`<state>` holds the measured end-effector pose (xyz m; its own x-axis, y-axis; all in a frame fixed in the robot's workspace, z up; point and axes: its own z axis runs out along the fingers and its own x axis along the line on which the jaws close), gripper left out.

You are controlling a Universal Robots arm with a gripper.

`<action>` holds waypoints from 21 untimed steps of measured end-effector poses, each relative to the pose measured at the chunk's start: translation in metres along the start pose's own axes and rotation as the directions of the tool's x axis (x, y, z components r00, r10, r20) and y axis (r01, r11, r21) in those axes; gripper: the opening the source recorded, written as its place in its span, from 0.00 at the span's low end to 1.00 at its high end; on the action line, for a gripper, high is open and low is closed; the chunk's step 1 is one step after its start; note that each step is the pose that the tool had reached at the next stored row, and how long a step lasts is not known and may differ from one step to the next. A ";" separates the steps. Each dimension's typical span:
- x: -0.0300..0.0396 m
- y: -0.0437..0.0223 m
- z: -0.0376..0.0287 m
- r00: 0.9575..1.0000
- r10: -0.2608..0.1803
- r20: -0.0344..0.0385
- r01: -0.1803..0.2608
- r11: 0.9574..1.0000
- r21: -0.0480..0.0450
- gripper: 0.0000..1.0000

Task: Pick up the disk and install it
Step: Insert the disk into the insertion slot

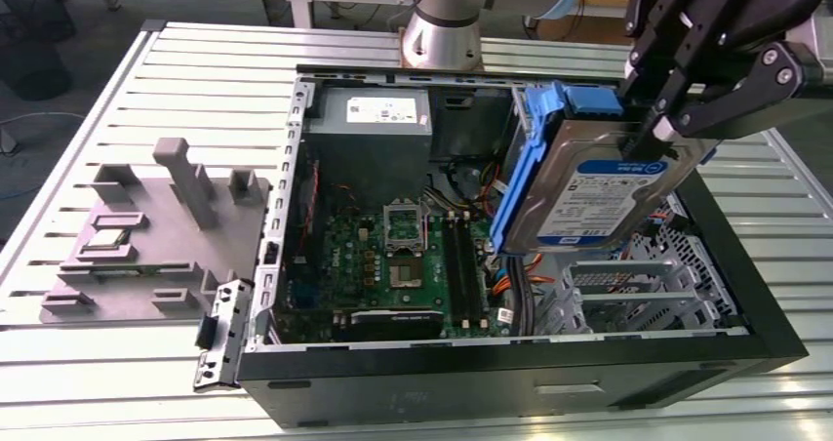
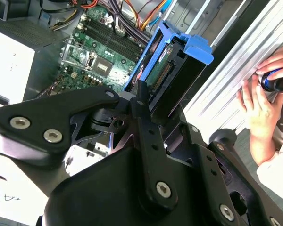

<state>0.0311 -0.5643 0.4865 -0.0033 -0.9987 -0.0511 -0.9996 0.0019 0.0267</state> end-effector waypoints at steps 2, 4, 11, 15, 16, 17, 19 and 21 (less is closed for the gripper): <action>0.0000 -0.0026 0.0000 1.000 0.000 0.000 0.000 1.000 0.000 0.35; 0.0001 -0.0064 -0.0001 1.000 0.000 0.000 0.000 1.000 0.000 0.35; 0.0051 -0.0188 -0.0001 1.000 0.000 0.000 0.000 1.000 0.000 0.35; 0.0090 -0.0269 0.0003 1.000 0.000 0.000 0.000 1.000 0.000 0.35; 0.0097 -0.0294 0.0006 1.000 0.000 0.000 0.000 1.000 0.000 0.35; 0.0105 -0.0322 0.0008 1.000 0.000 0.000 0.000 1.000 0.000 0.35; 0.0119 -0.0372 0.0016 1.000 0.000 0.000 0.000 1.000 0.000 0.35; 0.0132 -0.0426 0.0029 1.000 0.000 0.000 0.000 1.000 0.000 0.35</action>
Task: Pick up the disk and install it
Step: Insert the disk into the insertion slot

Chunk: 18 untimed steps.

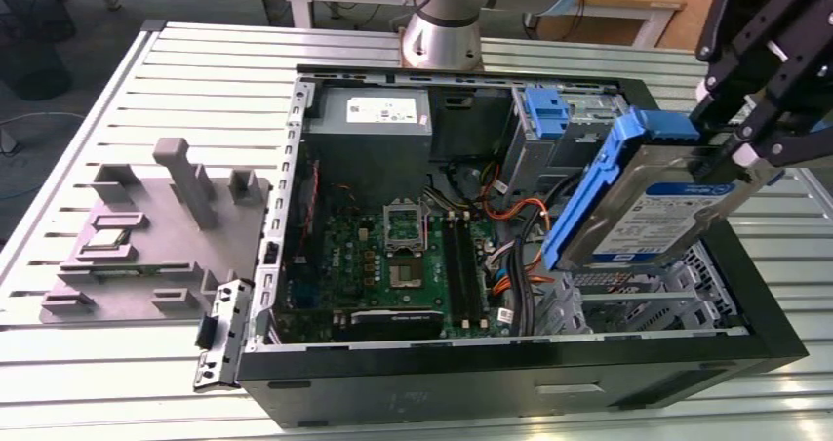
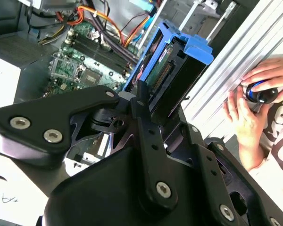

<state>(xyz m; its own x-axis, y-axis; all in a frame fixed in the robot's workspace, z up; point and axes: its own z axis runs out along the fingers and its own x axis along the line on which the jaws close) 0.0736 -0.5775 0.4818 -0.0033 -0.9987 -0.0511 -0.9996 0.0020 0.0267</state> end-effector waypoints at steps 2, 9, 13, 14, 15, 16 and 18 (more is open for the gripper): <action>0.0012 -0.0058 0.0014 1.000 0.000 0.000 0.000 1.000 0.000 0.35; 0.0035 -0.0227 0.0069 1.000 0.000 0.000 0.000 1.000 0.000 0.35; 0.0039 -0.0333 0.0161 1.000 -0.002 0.000 0.002 1.000 0.000 0.35; 0.0040 -0.0342 0.0170 1.000 -0.003 0.000 0.003 1.000 0.000 0.35; 0.0040 -0.0350 0.0180 1.000 -0.003 0.000 0.003 1.000 0.000 0.35; 0.0040 -0.0355 0.0189 1.000 -0.003 0.000 0.003 1.000 0.000 0.35; 0.0041 -0.0359 0.0199 1.000 -0.003 0.000 0.003 1.000 0.000 0.35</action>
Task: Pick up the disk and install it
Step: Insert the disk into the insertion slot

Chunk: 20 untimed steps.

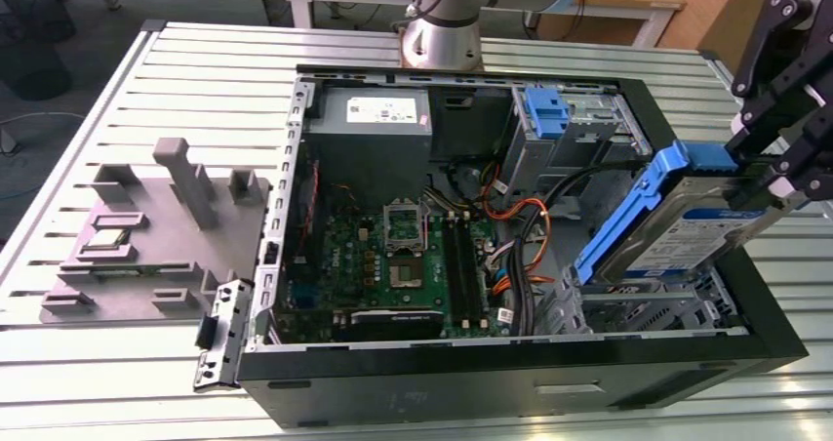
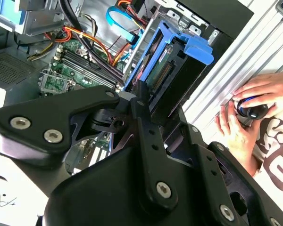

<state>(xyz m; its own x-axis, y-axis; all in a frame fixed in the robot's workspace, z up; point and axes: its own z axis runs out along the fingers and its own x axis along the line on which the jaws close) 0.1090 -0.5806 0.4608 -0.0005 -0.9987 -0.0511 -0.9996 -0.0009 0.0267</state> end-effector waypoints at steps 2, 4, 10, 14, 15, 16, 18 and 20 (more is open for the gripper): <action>-0.0001 -0.0004 0.0009 1.000 0.000 0.000 0.000 1.000 0.000 0.35; -0.0002 -0.0010 0.0022 1.000 0.000 0.000 0.000 1.000 0.000 0.35; -0.0016 -0.0022 0.0050 1.000 0.000 0.000 0.000 1.000 0.000 0.35; -0.0020 -0.0033 0.0063 1.000 0.000 0.000 0.000 1.000 0.000 0.35; -0.0021 -0.0036 0.0066 1.000 0.000 0.000 0.000 1.000 0.000 0.35; -0.0021 -0.0039 0.0070 1.000 0.000 0.000 0.000 1.000 0.000 0.35; -0.0021 -0.0041 0.0077 1.000 0.000 0.000 0.000 1.000 0.000 0.35; -0.0020 -0.0042 0.0080 1.000 0.000 0.000 0.000 1.000 0.000 0.35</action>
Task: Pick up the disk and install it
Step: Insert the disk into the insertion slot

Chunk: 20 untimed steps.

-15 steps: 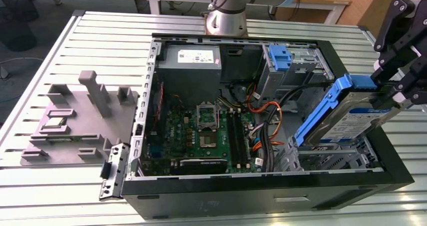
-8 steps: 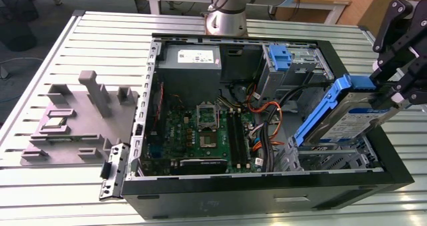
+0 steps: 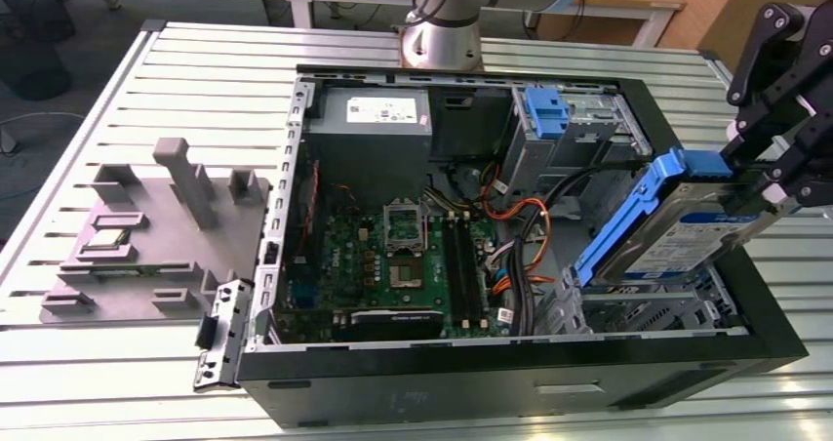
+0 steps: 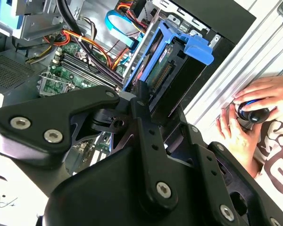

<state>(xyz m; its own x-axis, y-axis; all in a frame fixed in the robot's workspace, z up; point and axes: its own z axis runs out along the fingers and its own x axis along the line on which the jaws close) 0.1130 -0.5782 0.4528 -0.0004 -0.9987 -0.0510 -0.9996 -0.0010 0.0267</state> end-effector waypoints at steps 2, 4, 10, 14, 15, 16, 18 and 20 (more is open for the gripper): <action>0.0000 0.0000 0.0000 1.000 0.000 0.000 0.000 1.000 0.000 0.35; 0.0000 0.0000 0.0001 1.000 0.000 0.000 0.000 1.000 0.000 0.35; 0.0015 0.0000 0.0000 1.000 0.000 0.000 0.000 1.000 0.000 0.35; 0.0016 -0.0001 0.0016 1.000 0.000 0.000 0.000 1.000 0.000 0.35; 0.0016 -0.0001 0.0021 1.000 0.000 0.000 0.000 1.000 0.000 0.35; 0.0016 -0.0001 0.0026 1.000 0.000 0.000 0.000 1.000 0.000 0.35; 0.0017 -0.0001 0.0043 1.000 0.000 0.000 0.000 1.000 0.000 0.35; 0.0019 -0.0002 0.0063 1.000 0.000 0.000 0.000 1.000 0.000 0.35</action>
<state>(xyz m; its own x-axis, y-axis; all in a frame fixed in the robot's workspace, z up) 0.1130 -0.5797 0.4463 -0.0004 -0.9987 -0.0510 -0.9996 -0.0010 0.0267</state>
